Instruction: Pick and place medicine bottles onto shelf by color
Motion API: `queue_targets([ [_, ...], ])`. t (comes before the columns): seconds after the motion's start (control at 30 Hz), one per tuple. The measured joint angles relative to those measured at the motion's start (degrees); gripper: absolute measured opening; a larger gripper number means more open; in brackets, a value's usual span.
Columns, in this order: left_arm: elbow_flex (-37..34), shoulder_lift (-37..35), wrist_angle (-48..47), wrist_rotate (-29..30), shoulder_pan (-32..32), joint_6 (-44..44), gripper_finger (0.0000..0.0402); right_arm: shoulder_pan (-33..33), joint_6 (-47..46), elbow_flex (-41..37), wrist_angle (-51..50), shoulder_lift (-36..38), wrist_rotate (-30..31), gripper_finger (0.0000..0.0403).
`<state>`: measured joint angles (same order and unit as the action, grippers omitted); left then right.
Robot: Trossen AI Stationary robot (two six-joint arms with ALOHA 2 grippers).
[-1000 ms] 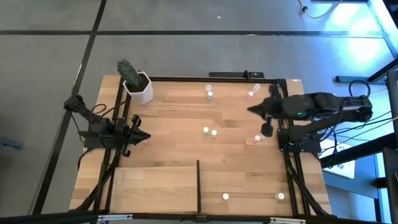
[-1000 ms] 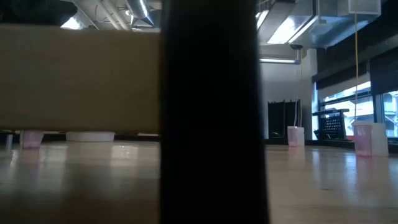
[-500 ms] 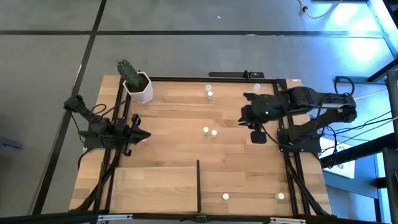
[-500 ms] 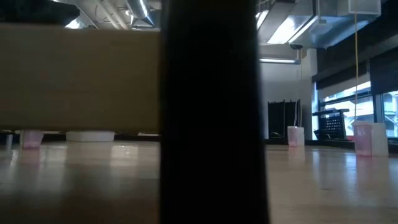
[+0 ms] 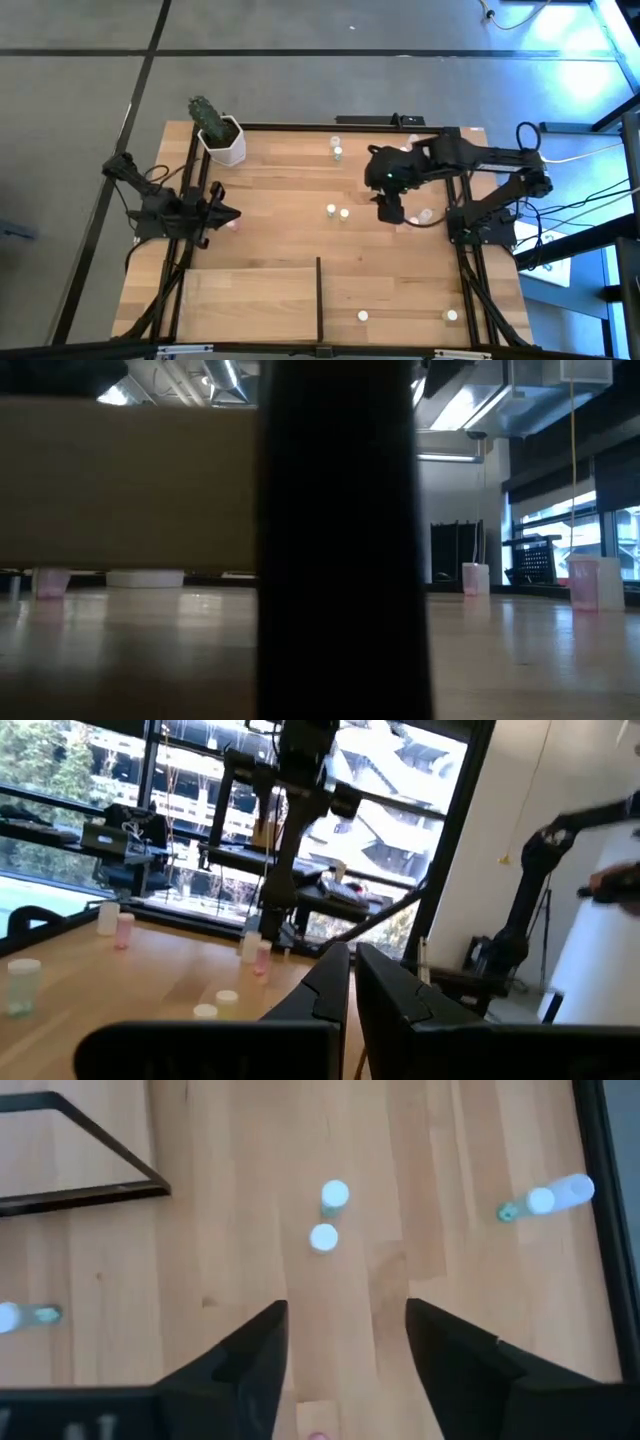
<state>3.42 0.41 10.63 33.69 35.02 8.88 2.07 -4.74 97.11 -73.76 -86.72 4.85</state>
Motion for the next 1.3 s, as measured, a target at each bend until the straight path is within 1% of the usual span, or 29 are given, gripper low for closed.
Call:
queue_targets([
  [0.1, 4.72, 1.11, -6.17, -0.03, 0.00, 0.11, 0.0014, -1.03, 0.70, 0.01, 0.05, -1.09, -0.94, 0.0223],
  [0.17, 9.04, 2.55, -10.34, -0.04, -0.01, 0.20, 0.0014, -1.85, 0.69, 0.01, 0.07, -1.68, -3.56, 0.0224],
  [0.27, 15.27, 6.83, -16.46, -0.03, -0.01, 0.22, 0.0014, -2.70, 0.99, 0.01, 0.20, -2.45, -7.37, 0.0222],
  [0.37, 21.58, 12.73, -20.97, 0.03, -0.02, 0.21, 0.0014, -2.93, 3.73, 0.01, 0.33, -3.69, -7.98, 0.0221],
  [0.5, 29.55, 21.94, -27.17, 1.56, -0.02, 0.58, 0.0014, -2.93, 8.35, 0.01, 0.47, -5.83, -7.98, 0.0221],
  [0.6, 35.75, 28.32, -32.64, 2.81, -0.33, 3.99, 0.0014, -2.93, 10.69, 0.01, 0.62, -7.50, -8.00, 0.0221],
  [0.8, 47.48, 38.98, -46.89, 2.10, -2.60, 10.60, 0.0014, -2.93, 12.73, 0.01, 0.51, -9.68, -8.05, 0.0220],
  [0.9, 52.84, 43.02, -53.71, -0.45, -4.70, 12.10, 0.0014, -2.93, 12.75, 0.01, 0.57, -10.25, -8.05, 0.0220],
  [1.07, 60.49, 48.51, -64.57, -8.00, -9.37, 13.08, 0.0014, -2.93, 12.78, 0.01, 0.60, -10.70, -8.05, 0.0220],
  [1.17, 62.27, 50.17, -68.47, -12.40, -12.21, 13.08, 0.0014, -2.93, 12.70, 0.01, 0.69, -10.70, -8.05, 0.0220],
  [1.3, 62.42, 50.81, -69.06, -16.66, -14.68, 11.77, 0.0014, -2.93, 12.60, 0.01, 0.75, -10.70, -8.05, 0.0220],
])
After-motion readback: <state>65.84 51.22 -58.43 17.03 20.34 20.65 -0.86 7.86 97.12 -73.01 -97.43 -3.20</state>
